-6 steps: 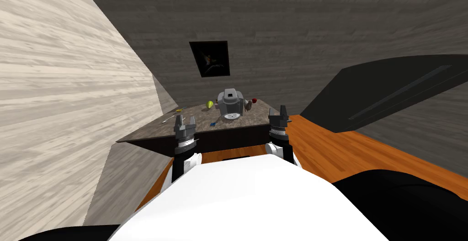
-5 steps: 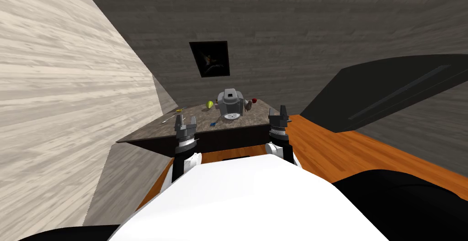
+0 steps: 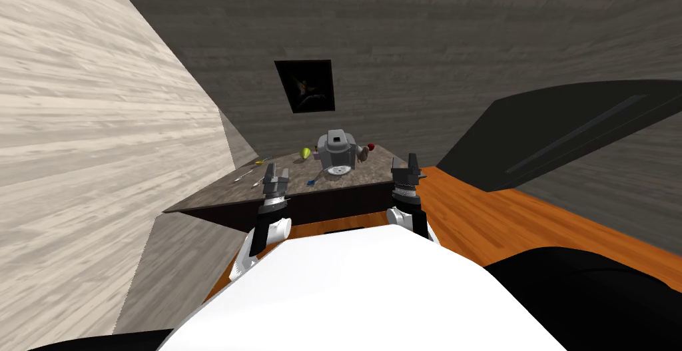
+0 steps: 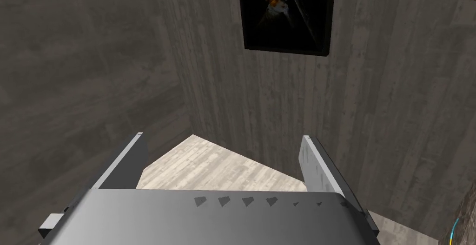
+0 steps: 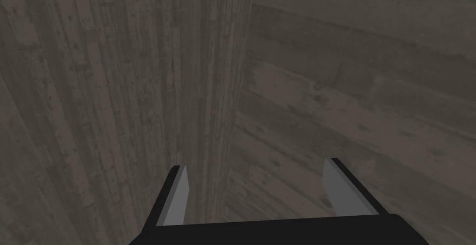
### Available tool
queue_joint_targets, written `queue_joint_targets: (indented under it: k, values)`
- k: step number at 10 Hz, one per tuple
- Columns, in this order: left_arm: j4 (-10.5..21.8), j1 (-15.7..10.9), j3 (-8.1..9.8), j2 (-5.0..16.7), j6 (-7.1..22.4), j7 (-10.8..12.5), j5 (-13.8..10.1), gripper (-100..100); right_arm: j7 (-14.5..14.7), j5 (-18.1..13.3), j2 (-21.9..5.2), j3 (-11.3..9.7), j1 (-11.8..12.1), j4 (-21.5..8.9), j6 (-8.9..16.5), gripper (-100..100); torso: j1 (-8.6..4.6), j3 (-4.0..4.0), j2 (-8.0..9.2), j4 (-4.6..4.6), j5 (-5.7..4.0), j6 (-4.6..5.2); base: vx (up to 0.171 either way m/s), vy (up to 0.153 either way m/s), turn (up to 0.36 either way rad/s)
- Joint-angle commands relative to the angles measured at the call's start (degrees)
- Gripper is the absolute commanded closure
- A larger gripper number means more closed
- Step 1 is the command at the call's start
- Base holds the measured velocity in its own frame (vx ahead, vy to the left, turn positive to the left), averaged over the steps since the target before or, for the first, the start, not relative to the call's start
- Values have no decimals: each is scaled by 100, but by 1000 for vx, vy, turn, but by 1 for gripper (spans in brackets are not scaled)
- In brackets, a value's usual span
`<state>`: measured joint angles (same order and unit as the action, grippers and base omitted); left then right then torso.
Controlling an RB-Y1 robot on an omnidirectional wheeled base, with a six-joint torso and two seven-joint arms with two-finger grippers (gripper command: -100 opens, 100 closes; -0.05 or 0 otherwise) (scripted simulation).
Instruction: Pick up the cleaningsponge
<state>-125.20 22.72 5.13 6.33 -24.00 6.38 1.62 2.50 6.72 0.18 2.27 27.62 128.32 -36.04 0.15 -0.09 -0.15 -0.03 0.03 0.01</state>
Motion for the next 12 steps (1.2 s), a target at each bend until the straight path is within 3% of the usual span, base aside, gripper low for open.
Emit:
queue_joint_targets:
  k: [1, 4, 5, 6, 7, 8, 9, 11, 12]
  values:
    - [261, -254, 112, 215, 286, -72, 0, -100, 0, 0, 0, 0, 0, 0, 0, 0, 0, 0, 0, 0, 0, 0, 50, 53, -47]
    - [436, -461, 188, 351, 671, -128, 4, -100, 0, 0, 0, 0, 0, 0, 0, 0, 7, -2, -4, -1, 1, 0, 36, 46, -27]
    - [628, -689, 268, 485, 901, -187, 8, -100, 0, 0, 0, 0, 0, 0, 0, 0, 2, -1, -1, -1, 1, -1, 32, 44, -31]
    - [628, -689, 268, 485, 994, -187, 8, -100, 0, 0, 0, 0, 0, 0, 0, 0, 4, -1, -1, 0, 1, -1, 24, 37, -20]
    - [838, -935, 352, 617, 1150, -249, 9, -100, 0, 0, 0, 0, 0, 0, 0, 0, 1, 0, 1, 0, 1, -1, 30, 39, -48]
    - [838, -935, 352, 617, 1340, -249, 9, -100, 0, 0, 0, 0, 0, 0, 0, 0, 2, 0, 0, 0, 0, -1, 28, 40, -20]
    - [1047, -1143, 438, 747, 1503, -312, 9, -100, 0, 0, 0, 0, 0, 0, 0, 0, 1, 0, 1, 0, 1, -2, 26, 51, -29]
    - [1064, -1199, 438, 747, 1705, -312, 9, -100, 0, 0, 0, 0, 0, 0, 0, 0, 3, 0, 0, 0, 1, -2, 25, 32, -14]
    - [1306, -1469, 525, 872, 1934, -377, 7, -100, 0, 0, 0, 0, 0, 0, 0, 0, -6, 2, 5, 0, -1, -2, 21, 31, -32]
